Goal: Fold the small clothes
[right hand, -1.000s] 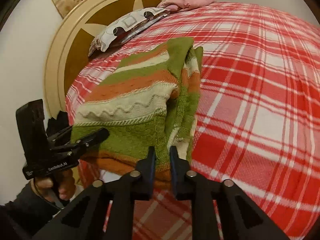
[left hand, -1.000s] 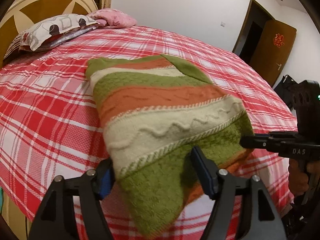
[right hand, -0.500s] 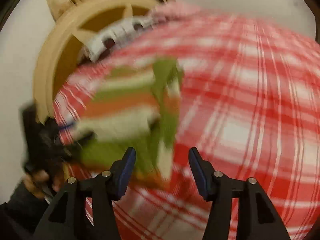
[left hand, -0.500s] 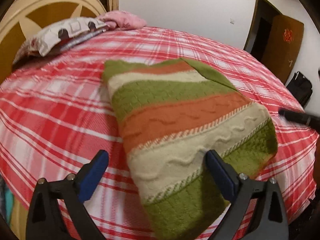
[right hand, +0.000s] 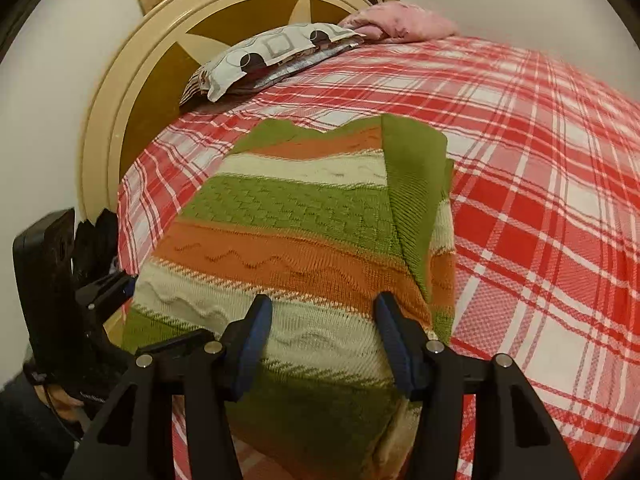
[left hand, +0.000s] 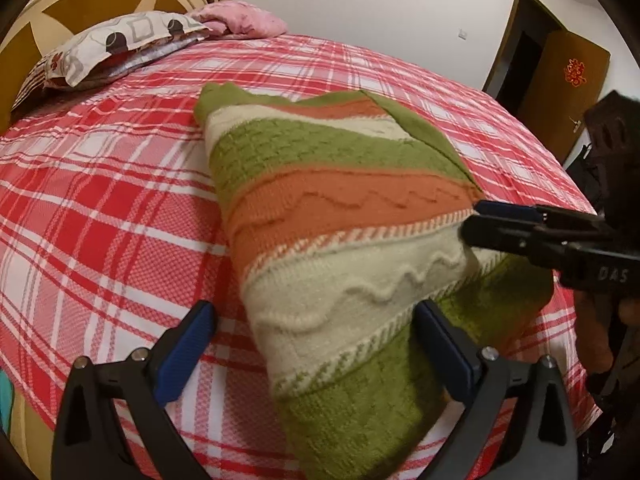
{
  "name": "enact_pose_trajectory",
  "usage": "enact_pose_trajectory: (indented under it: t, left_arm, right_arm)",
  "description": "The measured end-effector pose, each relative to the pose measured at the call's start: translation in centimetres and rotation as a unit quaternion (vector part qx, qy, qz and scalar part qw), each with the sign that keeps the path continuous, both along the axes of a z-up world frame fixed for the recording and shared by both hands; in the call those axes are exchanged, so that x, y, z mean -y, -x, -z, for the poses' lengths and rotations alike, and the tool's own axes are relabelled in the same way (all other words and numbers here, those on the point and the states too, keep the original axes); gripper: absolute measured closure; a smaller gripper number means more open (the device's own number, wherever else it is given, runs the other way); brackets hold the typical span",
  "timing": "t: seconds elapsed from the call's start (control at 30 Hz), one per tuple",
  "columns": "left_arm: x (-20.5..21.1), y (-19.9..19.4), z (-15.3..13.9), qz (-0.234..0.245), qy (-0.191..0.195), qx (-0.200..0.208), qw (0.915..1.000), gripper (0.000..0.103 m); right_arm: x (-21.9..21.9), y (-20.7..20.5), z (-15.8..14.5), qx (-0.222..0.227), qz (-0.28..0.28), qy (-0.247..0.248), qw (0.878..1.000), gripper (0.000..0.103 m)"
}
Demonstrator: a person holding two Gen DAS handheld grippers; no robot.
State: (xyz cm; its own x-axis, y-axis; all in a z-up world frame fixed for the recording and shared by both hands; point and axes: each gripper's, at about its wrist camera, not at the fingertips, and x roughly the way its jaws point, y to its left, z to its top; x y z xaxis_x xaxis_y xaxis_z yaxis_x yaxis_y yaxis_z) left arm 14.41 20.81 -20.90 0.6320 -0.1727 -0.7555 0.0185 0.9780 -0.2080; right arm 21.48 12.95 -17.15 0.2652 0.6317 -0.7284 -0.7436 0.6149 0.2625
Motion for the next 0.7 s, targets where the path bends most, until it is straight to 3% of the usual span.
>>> enact_pose_trajectory:
  t: [0.13,0.4,0.5,0.7]
  left_arm:
    - [-0.3,2.2,-2.4,-0.007,-0.018,0.024,0.9995,0.002]
    - [-1.4,6.3,-7.5,-0.031,-0.029,0.088,0.9952,0.001]
    - [-1.4,6.5,-9.3,-0.039,-0.033,0.11,0.9927,0.0]
    - [-0.5,7.4,-11.2,-0.03,-0.038,0.135,0.9896,0.0]
  right_arm:
    - [2.1,1.8,-2.6,0.008,0.027,-0.02,0.999,0.047]
    - [6.5,8.1,-7.8,0.147,0.094,-0.007,0.985,0.042]
    - [8.1,9.9,-9.3,0.17,0.114,-0.015,0.979,0.033]
    - [9.7,13.3,-11.3,0.211,0.111,-0.022,0.971,0.033]
